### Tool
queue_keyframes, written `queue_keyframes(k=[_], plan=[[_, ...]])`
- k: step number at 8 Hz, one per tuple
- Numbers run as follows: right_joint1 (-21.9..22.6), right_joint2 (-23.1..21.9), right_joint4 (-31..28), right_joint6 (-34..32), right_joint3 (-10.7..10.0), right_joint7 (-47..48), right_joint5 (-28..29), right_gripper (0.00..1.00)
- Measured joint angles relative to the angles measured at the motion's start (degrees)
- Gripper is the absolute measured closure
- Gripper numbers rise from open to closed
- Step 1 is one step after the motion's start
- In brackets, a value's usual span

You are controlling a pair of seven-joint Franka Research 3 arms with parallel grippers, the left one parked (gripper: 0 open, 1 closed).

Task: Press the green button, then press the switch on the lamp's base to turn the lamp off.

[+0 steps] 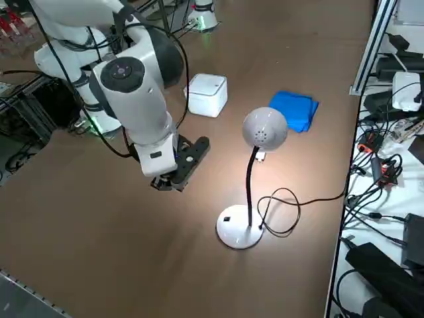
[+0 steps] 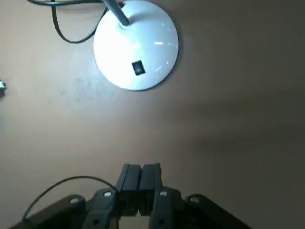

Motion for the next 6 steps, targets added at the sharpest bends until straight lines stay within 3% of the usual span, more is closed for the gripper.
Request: queue_keyframes(k=[3, 6], plan=[[0.41, 3.55, -1.46, 12.9, 1.03, -0.83, 0.56, 0.99], [4.21, 5.27, -10.8, 33.87, 1.96, -1.22, 0.66, 0.99]])
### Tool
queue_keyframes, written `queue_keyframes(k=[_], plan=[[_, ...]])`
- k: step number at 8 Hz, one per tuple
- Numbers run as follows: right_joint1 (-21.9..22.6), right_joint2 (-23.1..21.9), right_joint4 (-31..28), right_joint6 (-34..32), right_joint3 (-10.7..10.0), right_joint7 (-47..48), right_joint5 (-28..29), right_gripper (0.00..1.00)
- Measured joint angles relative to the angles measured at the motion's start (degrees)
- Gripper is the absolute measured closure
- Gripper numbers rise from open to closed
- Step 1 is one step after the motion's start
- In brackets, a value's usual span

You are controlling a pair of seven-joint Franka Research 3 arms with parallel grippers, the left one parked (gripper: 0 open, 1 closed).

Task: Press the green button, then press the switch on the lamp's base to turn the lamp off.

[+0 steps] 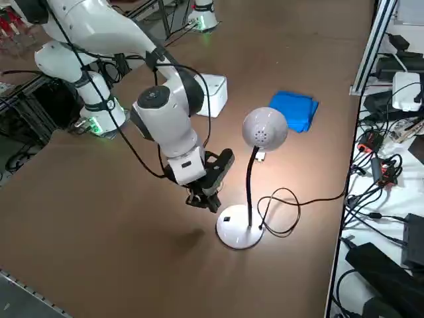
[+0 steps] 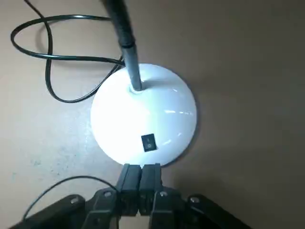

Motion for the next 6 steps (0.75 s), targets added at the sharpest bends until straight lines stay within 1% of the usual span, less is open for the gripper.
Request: queue_keyframes(k=[1, 2, 6], plan=[[0.52, 0.56, -1.84, 3.2, 0.38, 0.01, 0.08, 0.99], [0.57, 1.02, -2.35, 4.98, 0.59, 0.01, 0.09, 0.99], [0.38, 2.29, -2.48, 8.96, 0.76, 0.01, 0.11, 0.99]])
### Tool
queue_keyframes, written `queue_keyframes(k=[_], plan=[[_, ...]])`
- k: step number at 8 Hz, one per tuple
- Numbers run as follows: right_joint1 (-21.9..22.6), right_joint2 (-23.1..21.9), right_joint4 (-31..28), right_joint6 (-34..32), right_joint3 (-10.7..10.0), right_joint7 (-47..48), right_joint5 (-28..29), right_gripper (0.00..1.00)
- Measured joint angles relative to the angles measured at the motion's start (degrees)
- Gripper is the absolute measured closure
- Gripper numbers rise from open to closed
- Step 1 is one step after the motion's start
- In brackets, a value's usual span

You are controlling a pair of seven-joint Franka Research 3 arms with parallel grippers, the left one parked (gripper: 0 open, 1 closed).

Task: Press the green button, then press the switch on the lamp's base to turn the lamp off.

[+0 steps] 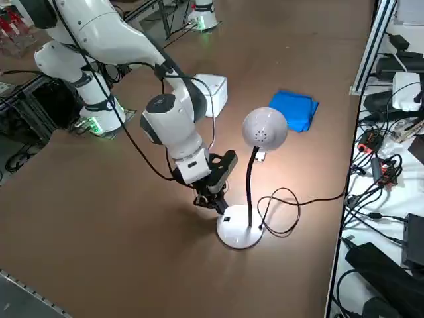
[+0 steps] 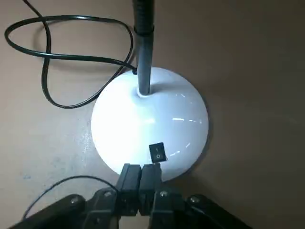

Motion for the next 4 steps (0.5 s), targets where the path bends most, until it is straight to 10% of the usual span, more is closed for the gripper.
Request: queue_keyframes(k=[4], plan=[[-0.19, 1.46, -0.07, 2.88, 0.0, 0.0, 0.0, 0.99]])
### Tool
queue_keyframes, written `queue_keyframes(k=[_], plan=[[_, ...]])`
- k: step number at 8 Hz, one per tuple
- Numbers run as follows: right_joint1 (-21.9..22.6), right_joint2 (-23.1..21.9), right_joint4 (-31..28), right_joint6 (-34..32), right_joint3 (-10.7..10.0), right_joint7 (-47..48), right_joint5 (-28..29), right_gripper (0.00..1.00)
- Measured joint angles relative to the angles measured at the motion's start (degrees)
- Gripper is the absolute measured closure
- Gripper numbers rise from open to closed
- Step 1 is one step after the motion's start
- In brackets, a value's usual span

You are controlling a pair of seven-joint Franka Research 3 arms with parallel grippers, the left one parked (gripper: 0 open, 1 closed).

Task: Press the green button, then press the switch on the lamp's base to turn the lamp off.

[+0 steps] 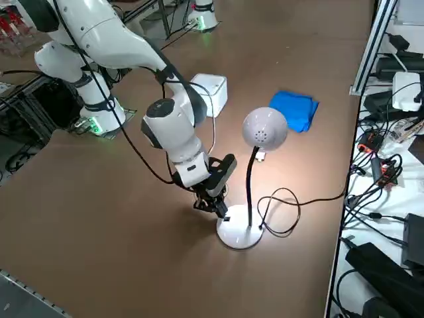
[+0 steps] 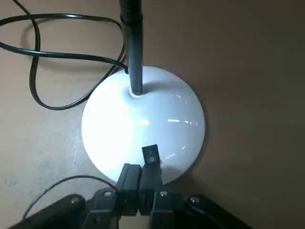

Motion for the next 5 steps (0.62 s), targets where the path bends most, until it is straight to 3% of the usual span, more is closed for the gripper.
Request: queue_keyframes(k=[5], plan=[[0.01, 0.11, -0.01, 0.32, 0.12, 0.0, 0.0, 0.99]])
